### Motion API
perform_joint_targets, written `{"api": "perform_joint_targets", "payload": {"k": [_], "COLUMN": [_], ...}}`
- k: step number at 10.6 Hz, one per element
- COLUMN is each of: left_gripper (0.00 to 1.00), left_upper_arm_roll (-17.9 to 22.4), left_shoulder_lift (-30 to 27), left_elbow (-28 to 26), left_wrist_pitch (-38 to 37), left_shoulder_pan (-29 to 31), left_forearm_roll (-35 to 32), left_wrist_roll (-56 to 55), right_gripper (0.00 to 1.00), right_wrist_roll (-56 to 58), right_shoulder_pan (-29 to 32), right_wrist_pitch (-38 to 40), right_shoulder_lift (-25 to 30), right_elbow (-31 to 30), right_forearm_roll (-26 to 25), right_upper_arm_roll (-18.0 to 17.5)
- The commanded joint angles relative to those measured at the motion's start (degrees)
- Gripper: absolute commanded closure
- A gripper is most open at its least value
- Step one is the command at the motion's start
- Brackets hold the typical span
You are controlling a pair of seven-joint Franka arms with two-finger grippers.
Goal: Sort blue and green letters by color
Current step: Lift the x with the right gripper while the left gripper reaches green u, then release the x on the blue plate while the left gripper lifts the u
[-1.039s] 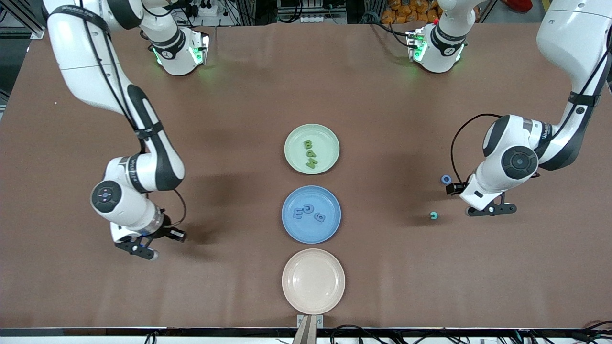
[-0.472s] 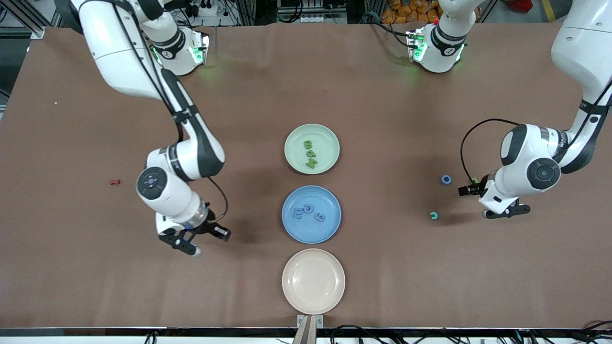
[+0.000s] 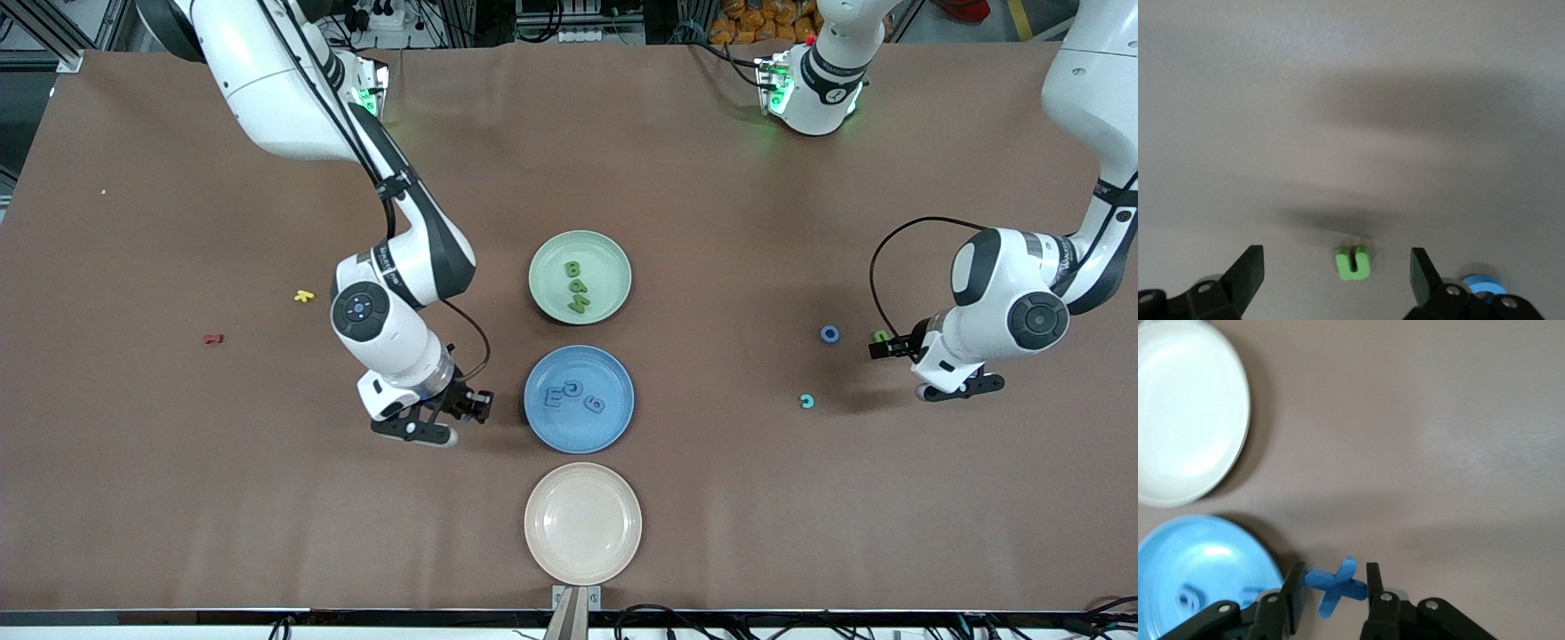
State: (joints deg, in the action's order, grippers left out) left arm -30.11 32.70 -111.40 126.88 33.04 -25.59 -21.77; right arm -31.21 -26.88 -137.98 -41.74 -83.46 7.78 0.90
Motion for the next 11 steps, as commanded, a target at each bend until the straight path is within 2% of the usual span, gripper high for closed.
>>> {"api": "perform_joint_targets", "payload": {"k": [1, 3, 6, 7, 11], "left_gripper": [0.12, 0.14, 0.14, 0.19, 0.24], "left_upper_arm_roll": [-0.91, -0.91, -0.91, -0.91, -0.91], "left_shoulder_lift": [-0.88, -0.53, -0.36, -0.27, 0.96], "left_elbow": [-2.41, -2.94, -3.64, -3.56, -3.47], "left_wrist_pitch": [0.3, 0.3, 0.38, 0.47, 0.47], "left_shoulder_pan": [1.77, 2.56, 3.26, 3.35, 3.88], "left_forearm_roll": [2.55, 4.84, 5.64, 5.64, 6.69], "left_wrist_roll": [1.73, 1.82, 1.99, 2.0, 2.0], "right_gripper": [0.84, 0.84, 0.84, 0.84, 0.84], "right_wrist_roll": [12.18, 18.62, 18.73, 18.21, 14.86], "right_shoulder_pan": [-1.51, -2.3, -3.09, -3.18, -4.06], "right_wrist_pitch": [5.69, 5.7, 5.18, 4.83, -5.27], "right_shoulder_lift": [-0.1, -0.19, -0.71, -0.98, -3.34], "right_elbow": [2.25, 2.52, 4.09, 4.27, 4.63], "right_forearm_roll": [-2.32, -2.6, -2.6, -2.42, -1.45], "right_upper_arm_roll": [-0.19, -0.19, -0.46, -0.54, -2.12]}}
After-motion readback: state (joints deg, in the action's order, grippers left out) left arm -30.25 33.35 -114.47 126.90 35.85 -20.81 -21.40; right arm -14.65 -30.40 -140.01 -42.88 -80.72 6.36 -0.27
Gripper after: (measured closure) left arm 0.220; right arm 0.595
